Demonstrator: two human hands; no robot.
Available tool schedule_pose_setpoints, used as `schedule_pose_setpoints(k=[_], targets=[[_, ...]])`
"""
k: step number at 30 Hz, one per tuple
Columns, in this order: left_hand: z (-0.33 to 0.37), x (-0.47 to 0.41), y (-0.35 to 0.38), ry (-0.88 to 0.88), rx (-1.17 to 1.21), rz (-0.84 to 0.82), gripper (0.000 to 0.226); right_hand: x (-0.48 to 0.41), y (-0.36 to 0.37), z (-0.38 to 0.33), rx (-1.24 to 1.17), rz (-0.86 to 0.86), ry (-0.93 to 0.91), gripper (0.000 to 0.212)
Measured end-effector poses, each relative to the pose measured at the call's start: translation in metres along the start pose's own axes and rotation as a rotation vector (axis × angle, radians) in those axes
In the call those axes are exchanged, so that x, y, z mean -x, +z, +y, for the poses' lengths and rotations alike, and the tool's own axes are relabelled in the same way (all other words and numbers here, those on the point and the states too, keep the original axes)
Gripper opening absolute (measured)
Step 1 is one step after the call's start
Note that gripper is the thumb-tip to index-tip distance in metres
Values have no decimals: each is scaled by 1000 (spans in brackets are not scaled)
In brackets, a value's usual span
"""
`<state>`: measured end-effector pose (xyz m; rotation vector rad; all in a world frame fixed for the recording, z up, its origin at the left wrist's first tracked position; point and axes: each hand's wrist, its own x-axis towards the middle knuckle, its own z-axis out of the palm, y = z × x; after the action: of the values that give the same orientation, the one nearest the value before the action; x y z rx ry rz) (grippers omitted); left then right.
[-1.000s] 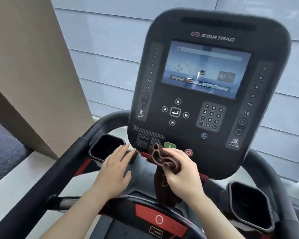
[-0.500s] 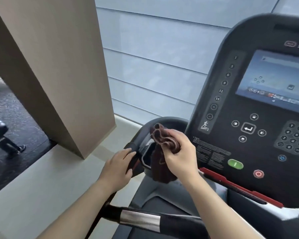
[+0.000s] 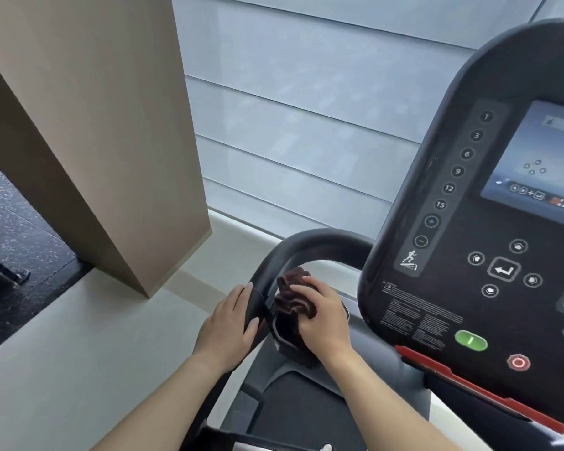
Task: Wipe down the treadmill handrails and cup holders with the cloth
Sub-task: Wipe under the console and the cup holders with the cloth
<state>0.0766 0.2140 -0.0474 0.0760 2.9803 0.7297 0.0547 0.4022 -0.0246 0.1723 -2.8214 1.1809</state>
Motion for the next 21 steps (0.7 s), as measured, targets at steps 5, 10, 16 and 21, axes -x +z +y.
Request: schedule_pose_setpoints(k=[5, 10, 16, 21], targets=[[-2, -7, 5, 12, -4, 36, 64, -34, -3, -12, 34, -39, -81, 42], [-6, -9, 10, 23, -10, 50, 64, -32, 1, 1, 196, -140, -138, 48], [-7, -10, 13, 35, -1, 58, 64, -47, 14, -7, 308, -41, -49, 51], [-8, -9, 13, 39, 1, 62, 64, -48, 15, -6, 334, -97, -34, 36]])
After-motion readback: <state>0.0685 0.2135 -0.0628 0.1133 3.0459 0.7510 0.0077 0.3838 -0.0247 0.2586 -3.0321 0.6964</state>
